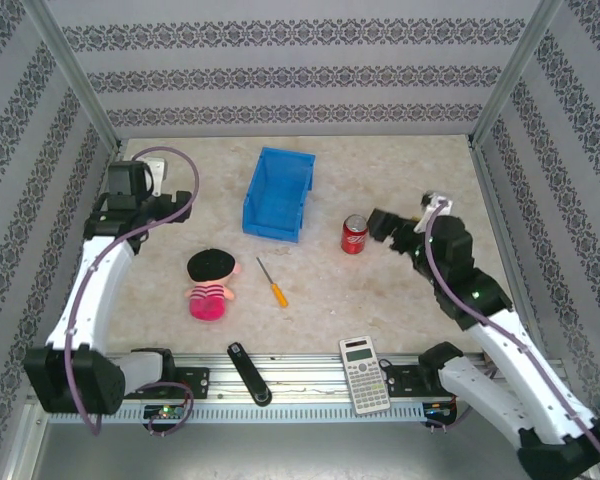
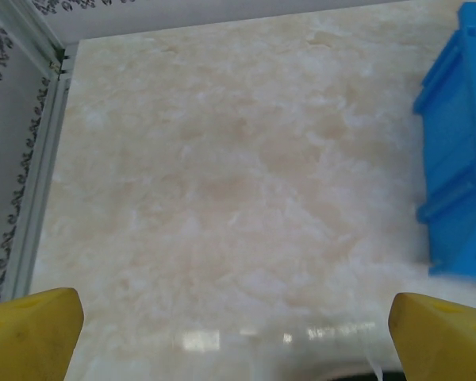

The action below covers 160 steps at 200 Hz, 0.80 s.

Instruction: Put the screwdriver in the bin

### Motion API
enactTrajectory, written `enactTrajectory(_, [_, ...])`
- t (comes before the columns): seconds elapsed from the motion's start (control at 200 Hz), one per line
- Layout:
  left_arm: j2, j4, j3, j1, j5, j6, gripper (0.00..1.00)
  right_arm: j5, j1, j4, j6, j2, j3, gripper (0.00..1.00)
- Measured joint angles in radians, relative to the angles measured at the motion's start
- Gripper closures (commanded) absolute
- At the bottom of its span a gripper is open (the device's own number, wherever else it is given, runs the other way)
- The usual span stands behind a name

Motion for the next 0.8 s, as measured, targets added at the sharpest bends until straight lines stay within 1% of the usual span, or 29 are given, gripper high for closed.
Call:
enactTrajectory(0.065, [-0.056, -0.082, 0.024, 0.0, 0.021, 0.017, 0.01, 0.064, 0.158, -0.072, 0.019, 0.015, 0.035, 0.02])
enactTrajectory(0.105, [-0.085, -0.127, 0.042, 0.0, 0.036, 0.028, 0.01, 0.108, 0.265, -0.124, 0.034, 0.052, 0.068, 0.02])
enactTrajectory(0.155, [-0.113, -0.183, 0.066, 0.0, 0.053, 0.039, 0.01, 0.152, 0.363, -0.177, 0.054, 0.113, 0.112, 0.02])
enactTrajectory(0.215, [-0.137, -0.238, 0.095, 0.0, 0.063, 0.051, 0.01, 0.184, 0.448, -0.219, 0.077, 0.213, 0.159, 0.02])
enactTrajectory(0.31, [-0.154, -0.314, 0.132, 0.0, 0.08, 0.068, 0.01, 0.211, 0.539, -0.247, 0.103, 0.396, 0.218, 0.02])
enactTrajectory(0.4, [-0.159, -0.364, 0.145, -0.001, 0.089, 0.079, 0.01, 0.213, 0.592, -0.264, 0.115, 0.561, 0.265, 0.03])
enactTrajectory(0.475, [-0.16, -0.406, 0.144, -0.001, 0.098, 0.09, 0.01, 0.194, 0.616, -0.27, 0.119, 0.674, 0.303, 0.09])
enactTrajectory(0.544, [-0.162, -0.433, 0.144, -0.001, 0.109, 0.101, 0.01, 0.159, 0.621, -0.267, 0.126, 0.749, 0.33, 0.12])
enactTrajectory(0.634, [-0.17, -0.454, 0.144, -0.001, 0.122, 0.108, 0.01, 0.125, 0.621, -0.273, 0.137, 0.843, 0.379, 0.13])
enactTrajectory(0.744, [-0.186, -0.465, 0.143, -0.001, 0.141, 0.108, 0.01, 0.083, 0.621, -0.272, 0.144, 0.949, 0.436, 0.18])
enactTrajectory(0.799, [-0.189, -0.468, 0.143, -0.001, 0.146, 0.108, 0.01, 0.062, 0.62, -0.27, 0.148, 0.989, 0.451, 0.19])
